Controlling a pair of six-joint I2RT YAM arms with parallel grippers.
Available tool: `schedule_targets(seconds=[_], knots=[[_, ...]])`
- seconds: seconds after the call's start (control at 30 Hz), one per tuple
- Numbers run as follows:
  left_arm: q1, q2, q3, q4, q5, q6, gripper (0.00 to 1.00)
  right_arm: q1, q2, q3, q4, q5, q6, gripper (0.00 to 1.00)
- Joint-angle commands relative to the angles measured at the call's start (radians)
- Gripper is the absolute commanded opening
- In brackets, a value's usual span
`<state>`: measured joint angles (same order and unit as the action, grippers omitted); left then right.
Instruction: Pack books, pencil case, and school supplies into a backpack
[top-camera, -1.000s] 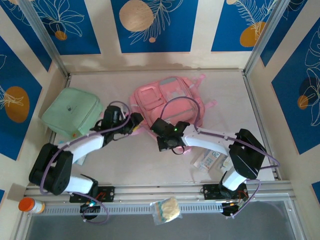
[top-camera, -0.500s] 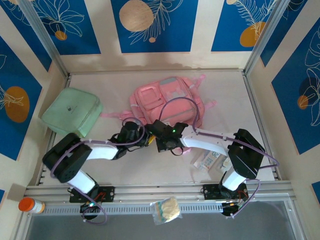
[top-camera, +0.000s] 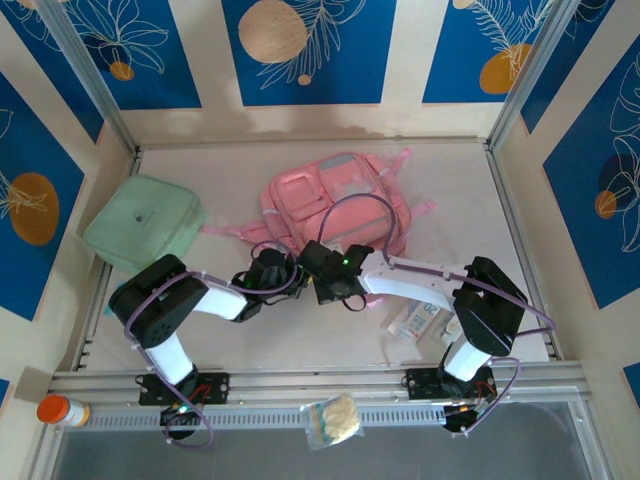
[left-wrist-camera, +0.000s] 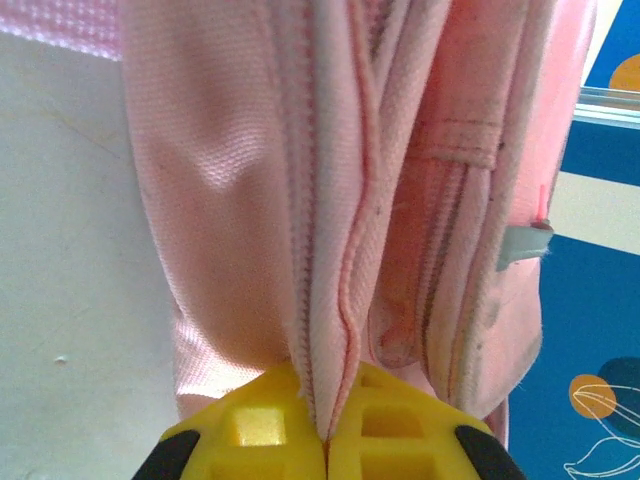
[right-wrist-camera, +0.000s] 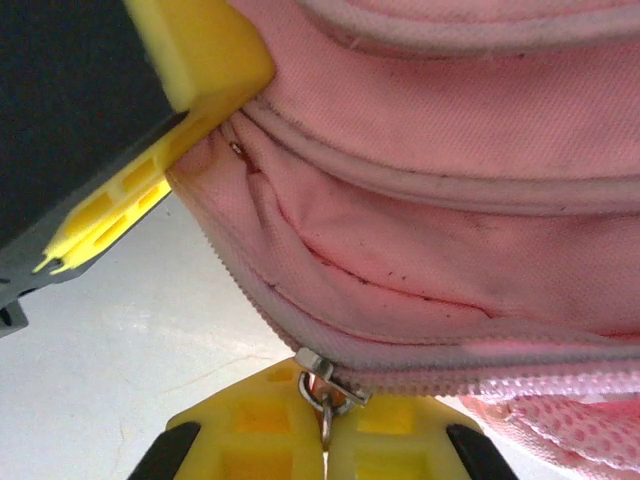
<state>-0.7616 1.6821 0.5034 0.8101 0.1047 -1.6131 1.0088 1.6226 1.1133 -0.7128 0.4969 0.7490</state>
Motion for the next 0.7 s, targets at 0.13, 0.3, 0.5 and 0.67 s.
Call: schedule_targets(seconds=[0.13,0.3,0.5,0.67], knots=[[0.023,-0.216,0.045,-0.342,-0.12,0.206,0.0,0.001,-0.055,0.058,-0.096,0.051,0.0,0.0],[0.09,-0.369,0.093,-0.63,-0.169,0.377,0.0,-0.018,-0.102,0.035,-0.133,0.042,-0.027,0.0],[0.32,-0.438,0.122,-0.752,0.002,0.547,0.0,-0.067,-0.179,-0.029,-0.178,0.032,-0.045,0.0],[0.44,-0.43,0.23,-0.888,0.086,0.704,0.0,-0.08,-0.192,-0.036,-0.168,-0.003,-0.074,0.0]])
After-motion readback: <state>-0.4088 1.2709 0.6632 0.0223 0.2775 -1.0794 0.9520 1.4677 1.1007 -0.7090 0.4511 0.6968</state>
